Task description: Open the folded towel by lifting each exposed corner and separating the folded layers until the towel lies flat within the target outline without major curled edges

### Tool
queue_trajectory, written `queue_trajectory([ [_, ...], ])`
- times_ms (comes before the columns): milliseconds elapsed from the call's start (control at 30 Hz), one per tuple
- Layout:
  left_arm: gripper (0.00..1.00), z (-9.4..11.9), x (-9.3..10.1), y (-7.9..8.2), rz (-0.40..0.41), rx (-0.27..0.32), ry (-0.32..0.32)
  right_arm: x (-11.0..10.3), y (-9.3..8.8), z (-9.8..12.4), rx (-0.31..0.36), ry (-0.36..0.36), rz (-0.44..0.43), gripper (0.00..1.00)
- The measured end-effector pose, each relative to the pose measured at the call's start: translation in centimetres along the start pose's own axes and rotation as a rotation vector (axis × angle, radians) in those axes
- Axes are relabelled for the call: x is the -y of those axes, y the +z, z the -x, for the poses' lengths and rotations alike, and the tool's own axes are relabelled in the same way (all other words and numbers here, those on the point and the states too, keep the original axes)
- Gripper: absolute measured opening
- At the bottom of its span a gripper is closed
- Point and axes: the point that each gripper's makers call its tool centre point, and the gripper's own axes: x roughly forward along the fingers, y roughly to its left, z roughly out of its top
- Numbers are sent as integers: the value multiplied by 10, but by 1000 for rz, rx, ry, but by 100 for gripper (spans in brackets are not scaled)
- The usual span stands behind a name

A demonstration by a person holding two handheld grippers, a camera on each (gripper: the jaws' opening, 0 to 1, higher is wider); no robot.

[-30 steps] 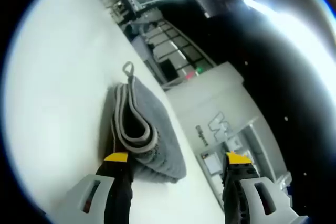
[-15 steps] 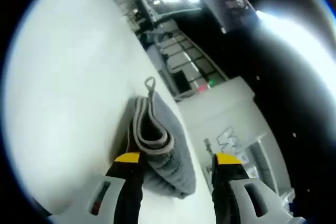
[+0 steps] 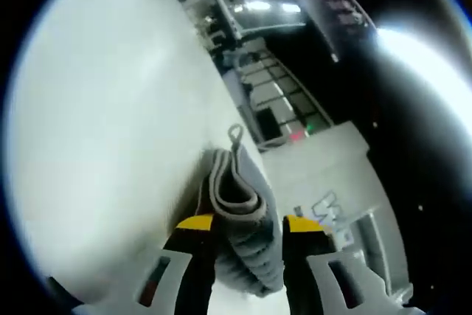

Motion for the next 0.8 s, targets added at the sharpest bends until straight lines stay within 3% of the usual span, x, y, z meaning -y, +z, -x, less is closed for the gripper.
queue_trajectory([
  [167, 92, 1, 0, -1, 0, 0, 2, -8, 11, -4, 3, 29, 30, 20],
  [400, 92, 0, -2, -1, -1, 0, 5, -13, 10, -7, -30, 55, 55, 7],
  [800, 91, -2, -2, -3, -12, -6, 6, 1, 17, -4, -20, 34, -49, 3],
])
